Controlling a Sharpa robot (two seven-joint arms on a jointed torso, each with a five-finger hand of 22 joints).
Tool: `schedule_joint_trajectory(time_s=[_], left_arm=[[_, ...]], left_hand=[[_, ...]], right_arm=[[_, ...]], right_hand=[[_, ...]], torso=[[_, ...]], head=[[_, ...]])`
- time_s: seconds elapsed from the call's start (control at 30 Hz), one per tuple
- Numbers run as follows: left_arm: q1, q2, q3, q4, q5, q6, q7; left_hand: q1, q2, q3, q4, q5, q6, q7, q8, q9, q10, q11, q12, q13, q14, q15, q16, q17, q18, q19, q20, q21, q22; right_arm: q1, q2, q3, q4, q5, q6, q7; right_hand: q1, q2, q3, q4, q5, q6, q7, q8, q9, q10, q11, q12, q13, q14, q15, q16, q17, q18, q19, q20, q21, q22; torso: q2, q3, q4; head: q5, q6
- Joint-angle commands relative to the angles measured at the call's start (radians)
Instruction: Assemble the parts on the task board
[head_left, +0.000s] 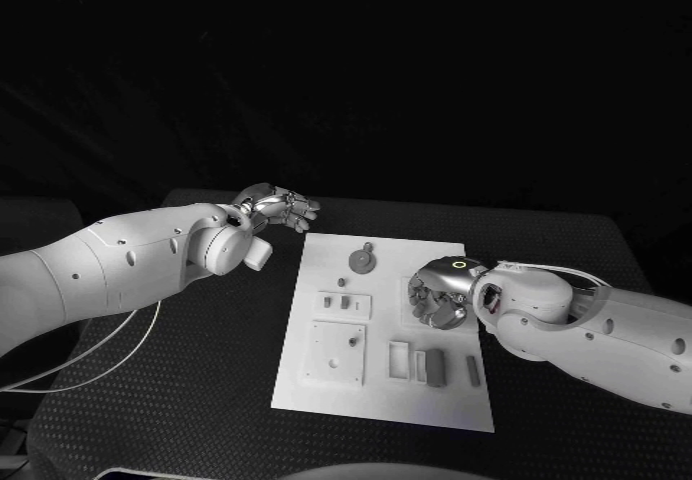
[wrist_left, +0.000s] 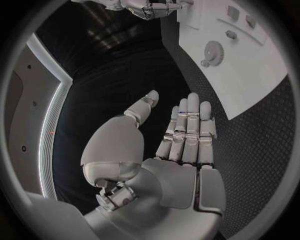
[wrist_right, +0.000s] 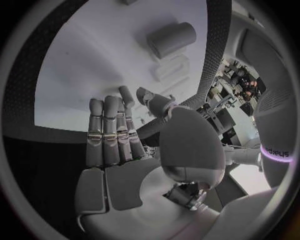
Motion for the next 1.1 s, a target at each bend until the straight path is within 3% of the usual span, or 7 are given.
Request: schedule_joint_trajectory(time_s=[0.03,0.5,0.63,0.83,0.93,1.1], left_arm=[[0.001,0.002,0.001,0.002,0.0,0.016,0.012],[0.001,0.0,0.001,0.003,0.0,0.022,0.007],[0.001,0.0,0.001,0.003,0.0,0.022,0.007],[0.001,-0.001,0.001,0.003,0.0,0.022,0.006],[0.001,-0.002,0.001,0.003,0.0,0.021,0.006],[0.001,-0.002,0.001,0.005,0.0,0.022,0.005]], left_hand=[[-0.006,0.002,-0.002,0.0,-0.004,-0.006,0.0,0.006,-0.001,0.0,0.001,0.005,-0.001,0.005,0.0,-0.005,0.002,0.012,0.008,0.001,-0.005,0.001],[-0.007,0.002,-0.003,0.001,-0.004,-0.007,0.0,0.006,-0.001,0.0,0.001,0.005,-0.002,0.005,0.0,-0.006,0.003,0.012,0.008,0.001,-0.006,0.002],[-0.008,0.002,-0.003,0.001,-0.004,-0.007,0.0,0.006,-0.002,0.0,0.001,0.005,-0.002,0.005,0.0,-0.007,0.004,0.012,0.008,0.001,-0.006,0.002],[-0.008,0.003,-0.003,0.002,-0.004,-0.007,0.0,0.006,-0.002,0.0,0.001,0.005,-0.002,0.005,0.0,-0.007,0.004,0.012,0.008,0.001,-0.006,0.002],[-0.008,0.003,-0.003,0.002,-0.004,-0.007,0.0,0.006,-0.002,0.0,0.001,0.005,-0.002,0.005,0.0,-0.007,0.005,0.012,0.008,0.001,-0.006,0.002],[-0.008,0.003,-0.003,0.002,-0.004,-0.007,0.0,0.006,-0.002,0.0,0.001,0.005,-0.002,0.005,0.0,-0.008,0.005,0.012,0.008,0.001,-0.007,0.002]], right_arm=[[-0.003,0.008,0.0,-0.003,-0.025,-0.02,0.005],[-0.013,0.024,0.0,-0.021,-0.032,-0.029,-0.002],[-0.015,0.027,0.0,-0.029,-0.046,-0.03,-0.006],[-0.017,0.03,0.0,-0.034,-0.07,-0.03,-0.008],[-0.018,0.031,0.0,-0.035,-0.082,-0.02,-0.011],[-0.02,0.032,0.0,-0.031,-0.089,-0.045,-0.01]], right_hand=[[0.009,0.002,0.007,0.009,-0.002,0.015,-0.001,0.008,0.002,0.017,-0.004,0.008,0.005,0.01,-0.001,0.008,-0.003,0.03,0.011,-0.003,0.009,0.022],[0.011,0.019,0.025,0.028,-0.002,0.04,-0.006,0.016,0.004,0.043,-0.013,0.014,0.014,0.018,-0.01,0.014,-0.011,0.03,0.018,-0.01,0.022,0.02],[0.02,0.037,0.041,0.03,-0.002,0.059,-0.012,0.024,0.006,0.057,-0.018,0.018,0.019,0.02,-0.014,0.017,-0.014,0.03,0.02,-0.013,0.026,0.02],[0.051,0.06,0.075,0.009,-0.002,0.098,-0.025,0.039,0.012,0.092,-0.03,0.032,0.031,0.027,-0.026,0.024,-0.016,0.03,0.026,-0.018,0.035,0.02],[0.053,0.062,0.089,0.0,-0.002,0.118,-0.028,0.046,0.014,0.112,-0.039,0.04,0.039,0.036,-0.033,0.032,-0.016,0.03,0.034,-0.021,0.045,0.021],[0.051,0.059,0.106,-0.007,-0.002,0.133,-0.033,0.05,0.018,0.127,-0.045,0.044,0.048,0.042,-0.039,0.038,-0.018,0.03,0.039,-0.024,0.054,0.021]], torso=[[0.0,0.0001,-0.0004],[0.0,0.0,0.0],[0.0,-0.0003,-0.0005],[0.0,0.0004,-0.0005],[0.0,0.0005,-0.0008],[0.0,0.0004,-0.0011]], head=[[-0.001,0.0],[0.001,-0.006],[0.002,-0.007],[0.002,-0.01],[0.002,-0.013],[0.002,-0.014]])
